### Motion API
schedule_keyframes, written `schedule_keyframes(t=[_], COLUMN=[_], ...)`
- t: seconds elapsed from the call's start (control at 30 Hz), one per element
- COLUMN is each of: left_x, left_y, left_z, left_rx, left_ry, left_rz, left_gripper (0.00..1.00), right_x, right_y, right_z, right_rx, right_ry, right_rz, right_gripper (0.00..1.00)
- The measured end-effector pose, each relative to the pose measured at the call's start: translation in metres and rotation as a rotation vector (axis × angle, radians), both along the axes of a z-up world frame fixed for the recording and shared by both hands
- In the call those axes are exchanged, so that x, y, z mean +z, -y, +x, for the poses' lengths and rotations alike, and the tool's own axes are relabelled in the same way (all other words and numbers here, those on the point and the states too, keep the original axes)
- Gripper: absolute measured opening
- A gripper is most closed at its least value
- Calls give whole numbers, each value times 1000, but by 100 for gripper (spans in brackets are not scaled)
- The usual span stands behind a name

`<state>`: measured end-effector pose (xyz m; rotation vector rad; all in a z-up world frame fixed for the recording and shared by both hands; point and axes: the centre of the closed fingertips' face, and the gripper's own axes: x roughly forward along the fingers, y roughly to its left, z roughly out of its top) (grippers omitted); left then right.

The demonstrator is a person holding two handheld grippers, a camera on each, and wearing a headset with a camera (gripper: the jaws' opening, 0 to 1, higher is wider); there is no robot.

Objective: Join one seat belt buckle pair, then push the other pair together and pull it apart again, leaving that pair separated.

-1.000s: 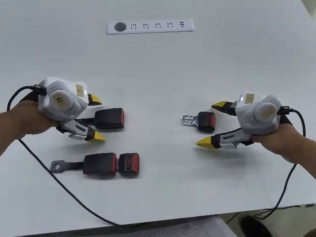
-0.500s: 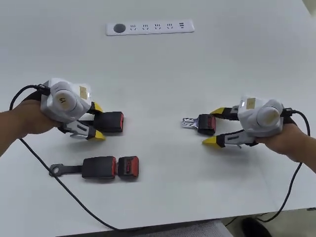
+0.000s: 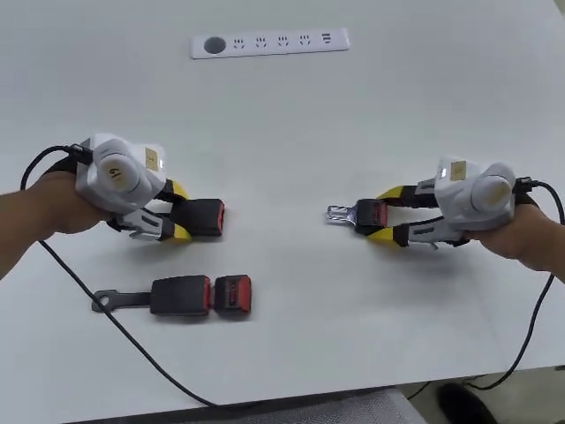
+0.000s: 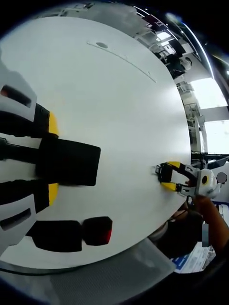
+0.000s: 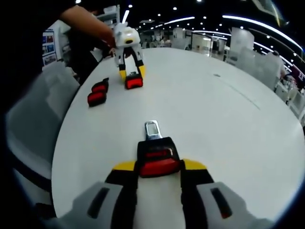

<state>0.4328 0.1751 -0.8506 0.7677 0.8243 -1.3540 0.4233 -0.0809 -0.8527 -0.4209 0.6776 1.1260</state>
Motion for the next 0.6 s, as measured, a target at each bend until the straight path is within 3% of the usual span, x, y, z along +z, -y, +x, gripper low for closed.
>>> schedule_keyframes(t=[0.3,0.6], left_x=[-1,-2], left_y=[-2,-3], left_z=[1,2], left_rx=[23,37], left_ry=[-12,-28], left_rz=[-3,24], left_gripper=[35,35], right_x=[2,2], right_y=[-7,-25], right_z=[-1,-3], right_rx=[-22,-16], right_ry=[7,13], right_rz=[31,48], right_gripper=[35,35])
